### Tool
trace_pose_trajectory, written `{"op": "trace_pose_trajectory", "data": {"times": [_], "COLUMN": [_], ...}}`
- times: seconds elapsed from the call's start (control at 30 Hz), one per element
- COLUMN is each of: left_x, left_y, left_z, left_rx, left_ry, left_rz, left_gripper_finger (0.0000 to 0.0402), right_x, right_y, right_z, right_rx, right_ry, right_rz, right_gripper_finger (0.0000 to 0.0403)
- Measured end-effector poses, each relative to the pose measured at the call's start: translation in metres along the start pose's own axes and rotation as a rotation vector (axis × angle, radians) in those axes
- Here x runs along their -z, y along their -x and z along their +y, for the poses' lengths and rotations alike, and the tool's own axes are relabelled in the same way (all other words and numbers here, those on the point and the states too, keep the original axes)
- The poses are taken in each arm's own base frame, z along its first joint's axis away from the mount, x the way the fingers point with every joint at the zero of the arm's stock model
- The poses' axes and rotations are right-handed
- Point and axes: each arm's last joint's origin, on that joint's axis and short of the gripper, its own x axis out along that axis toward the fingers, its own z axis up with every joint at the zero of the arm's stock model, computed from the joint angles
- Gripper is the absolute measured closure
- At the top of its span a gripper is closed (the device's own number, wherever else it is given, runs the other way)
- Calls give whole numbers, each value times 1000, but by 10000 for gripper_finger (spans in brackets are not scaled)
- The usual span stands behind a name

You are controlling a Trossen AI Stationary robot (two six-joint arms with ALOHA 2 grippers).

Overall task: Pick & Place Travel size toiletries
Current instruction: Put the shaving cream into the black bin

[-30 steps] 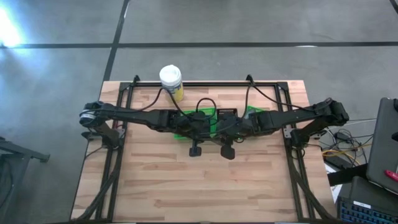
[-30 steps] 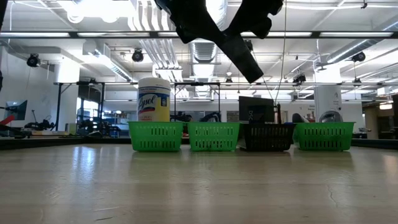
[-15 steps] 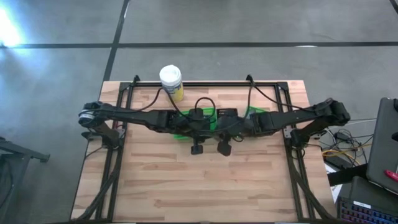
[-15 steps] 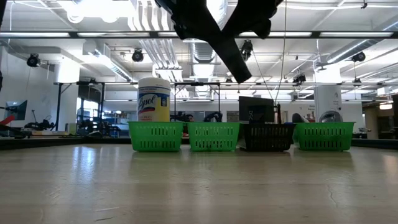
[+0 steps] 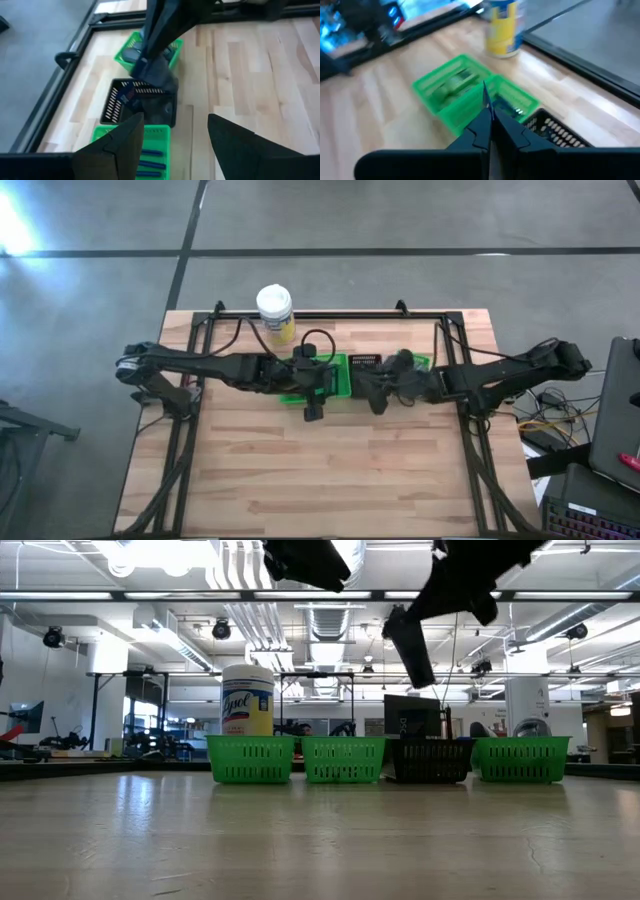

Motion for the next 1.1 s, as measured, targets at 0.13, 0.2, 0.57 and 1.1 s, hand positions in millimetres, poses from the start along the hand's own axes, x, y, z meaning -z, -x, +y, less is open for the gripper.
{"op": "trace_pose_trajectory", "data": {"times": [0.13,0.2,0.57,1.1], "left_x": [0,0,3,23], "left_y": [1,1,-1,-11], "left_z": [1,1,2,-1], "left_rx": [-21,-32,-57,-60], "left_ry": [1,2,-2,-32], "left_rz": [-4,-3,6,72], "left_gripper_finger": [177,177,177,177], "right_x": [19,28,77,107], "right_y": [-3,-6,-34,-70], "right_z": [-11,-15,-25,-15], "right_rx": [47,79,115,201], "right_ry": [-64,-86,-105,-71], "right_rz": [-90,-145,-228,-246], "right_gripper_finger": [394,394,394,394]}}
